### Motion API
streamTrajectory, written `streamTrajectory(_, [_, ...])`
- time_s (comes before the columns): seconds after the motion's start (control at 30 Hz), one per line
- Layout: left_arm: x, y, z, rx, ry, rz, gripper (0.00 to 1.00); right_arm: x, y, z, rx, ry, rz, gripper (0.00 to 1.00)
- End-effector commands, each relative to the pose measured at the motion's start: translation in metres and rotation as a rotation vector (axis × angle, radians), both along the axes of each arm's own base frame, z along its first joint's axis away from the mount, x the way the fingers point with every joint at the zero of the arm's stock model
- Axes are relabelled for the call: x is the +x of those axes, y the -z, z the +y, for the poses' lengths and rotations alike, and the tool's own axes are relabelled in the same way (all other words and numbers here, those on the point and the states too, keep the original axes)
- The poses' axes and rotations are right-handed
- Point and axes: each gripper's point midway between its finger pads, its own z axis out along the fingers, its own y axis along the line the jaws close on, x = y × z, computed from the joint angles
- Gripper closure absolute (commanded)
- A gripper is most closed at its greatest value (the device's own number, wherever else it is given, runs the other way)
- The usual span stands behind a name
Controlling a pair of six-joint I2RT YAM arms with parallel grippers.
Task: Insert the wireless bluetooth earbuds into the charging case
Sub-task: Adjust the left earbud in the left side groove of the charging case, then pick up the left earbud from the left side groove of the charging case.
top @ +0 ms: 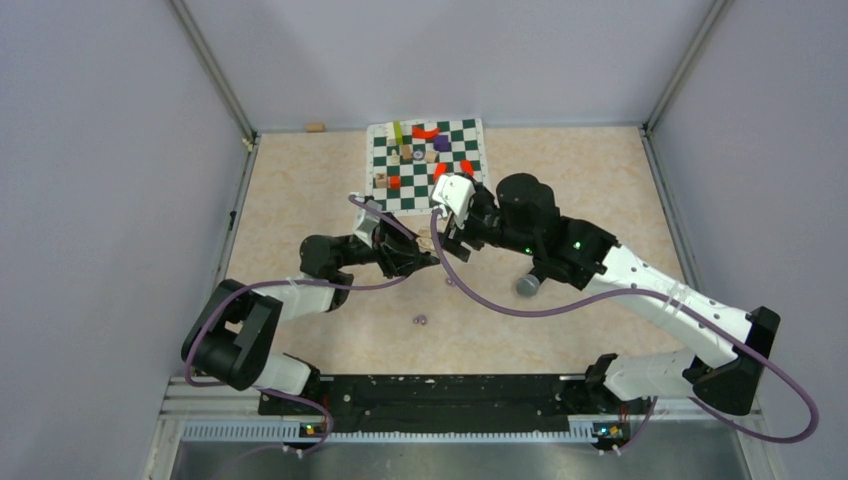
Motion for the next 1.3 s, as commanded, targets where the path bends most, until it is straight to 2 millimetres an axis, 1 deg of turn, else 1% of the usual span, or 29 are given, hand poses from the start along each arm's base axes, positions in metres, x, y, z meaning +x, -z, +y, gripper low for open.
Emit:
streamTrajectory(0.0, [-0.005,-0.034,0.002,-0.075,0.002,-0.113,1.00,-0.003,-0.030,-0.006,0.055,-0.001,-0.043,0.28])
streamTrajectory(0.17, [-0.004,-0.036,0.001,-0.078,0.004,-0.092,1.00,-0.001,-0.036,-0.003,0.073,0.008,-0.028,0.28])
streamTrajectory(0.3, [-0.003,-0.034,0.001,-0.078,0.001,-0.079,1.00,0.011,-0.038,-0.002,0.074,0.065,-0.037,0.28])
streamTrajectory(0.33, [-0.004,-0.034,0.001,-0.078,0.003,-0.079,1.00,0.014,-0.041,-0.002,0.079,0.077,-0.046,0.28])
streamTrajectory(0.37, [-0.004,-0.035,0.001,-0.079,0.003,-0.079,1.00,0.019,-0.045,-0.007,0.085,0.115,-0.062,0.28])
streamTrajectory(0.43, [-0.003,-0.034,0.001,-0.080,-0.001,-0.079,1.00,0.022,-0.056,-0.012,0.099,0.142,-0.082,0.28])
streamTrajectory(0.5, [-0.003,-0.033,0.001,-0.079,-0.002,-0.076,1.00,0.017,-0.067,-0.017,0.105,0.125,-0.090,0.30])
streamTrajectory(0.53, [-0.002,-0.032,0.001,-0.078,-0.002,-0.073,1.00,0.012,-0.069,-0.018,0.092,0.097,-0.088,0.31])
streamTrajectory(0.63, [0.000,-0.031,0.000,-0.076,-0.003,-0.065,1.00,-0.020,-0.064,-0.011,0.040,-0.091,-0.058,0.34])
streamTrajectory(0.67, [0.000,-0.031,0.000,-0.077,-0.003,-0.064,1.00,-0.027,-0.058,-0.011,0.014,-0.137,-0.063,0.35])
streamTrajectory(0.73, [0.000,-0.031,0.000,-0.076,-0.003,-0.063,1.00,-0.035,-0.044,-0.011,-0.024,-0.200,-0.075,0.37])
streamTrajectory(0.8, [0.001,-0.031,0.000,-0.077,-0.003,-0.059,1.00,-0.040,-0.025,-0.010,-0.072,-0.257,-0.101,0.38])
streamTrajectory(0.87, [0.003,-0.028,-0.001,-0.072,-0.003,-0.045,1.00,-0.039,-0.012,-0.009,-0.097,-0.283,-0.134,0.39])
streamTrajectory(0.97, [0.005,-0.024,-0.002,-0.064,-0.002,-0.032,1.00,-0.037,0.001,-0.009,-0.124,-0.307,-0.185,0.39])
streamTrajectory(1.03, [0.007,-0.021,-0.003,-0.057,-0.002,-0.021,1.00,-0.038,0.010,-0.007,-0.150,-0.340,-0.217,0.42])
streamTrajectory(1.1, [0.008,-0.020,-0.004,-0.052,-0.004,-0.014,1.00,-0.035,0.012,-0.004,-0.148,-0.342,-0.236,0.43])
streamTrajectory(1.27, [0.010,-0.017,-0.005,-0.042,-0.008,-0.008,1.00,-0.030,0.002,0.000,-0.116,-0.317,-0.257,0.46])
